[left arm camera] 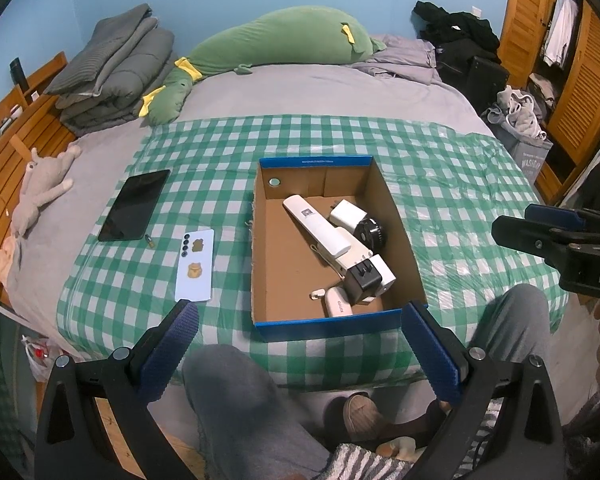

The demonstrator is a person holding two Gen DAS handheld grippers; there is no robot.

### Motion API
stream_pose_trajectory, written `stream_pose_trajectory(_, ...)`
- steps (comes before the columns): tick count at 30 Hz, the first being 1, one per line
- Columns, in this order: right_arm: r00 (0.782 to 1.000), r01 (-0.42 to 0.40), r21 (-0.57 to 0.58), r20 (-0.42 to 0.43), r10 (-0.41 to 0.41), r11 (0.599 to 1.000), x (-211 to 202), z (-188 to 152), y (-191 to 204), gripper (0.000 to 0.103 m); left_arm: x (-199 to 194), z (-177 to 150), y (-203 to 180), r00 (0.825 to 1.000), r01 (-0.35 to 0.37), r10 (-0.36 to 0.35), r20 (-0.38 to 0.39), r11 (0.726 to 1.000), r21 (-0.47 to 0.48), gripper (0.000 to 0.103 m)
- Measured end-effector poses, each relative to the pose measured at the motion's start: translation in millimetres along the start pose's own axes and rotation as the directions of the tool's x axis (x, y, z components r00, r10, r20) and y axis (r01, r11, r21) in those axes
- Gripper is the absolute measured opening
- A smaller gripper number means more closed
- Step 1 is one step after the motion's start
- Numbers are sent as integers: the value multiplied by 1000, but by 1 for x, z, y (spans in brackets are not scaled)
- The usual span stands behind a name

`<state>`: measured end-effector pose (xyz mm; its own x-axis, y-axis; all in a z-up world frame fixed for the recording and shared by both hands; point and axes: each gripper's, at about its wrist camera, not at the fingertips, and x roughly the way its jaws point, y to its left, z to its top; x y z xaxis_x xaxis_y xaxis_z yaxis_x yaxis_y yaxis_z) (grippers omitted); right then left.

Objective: Flip cup upside down

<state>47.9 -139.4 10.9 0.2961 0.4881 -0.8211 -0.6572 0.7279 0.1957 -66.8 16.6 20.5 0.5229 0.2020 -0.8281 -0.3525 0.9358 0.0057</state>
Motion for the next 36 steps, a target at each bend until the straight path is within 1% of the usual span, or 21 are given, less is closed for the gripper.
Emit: stream_pose_trajectory(36,1000,8,17,1,-8,1000,-2,-5,5,72,-3,-8,-3,1000,8,-8,-5,1000,6,102)
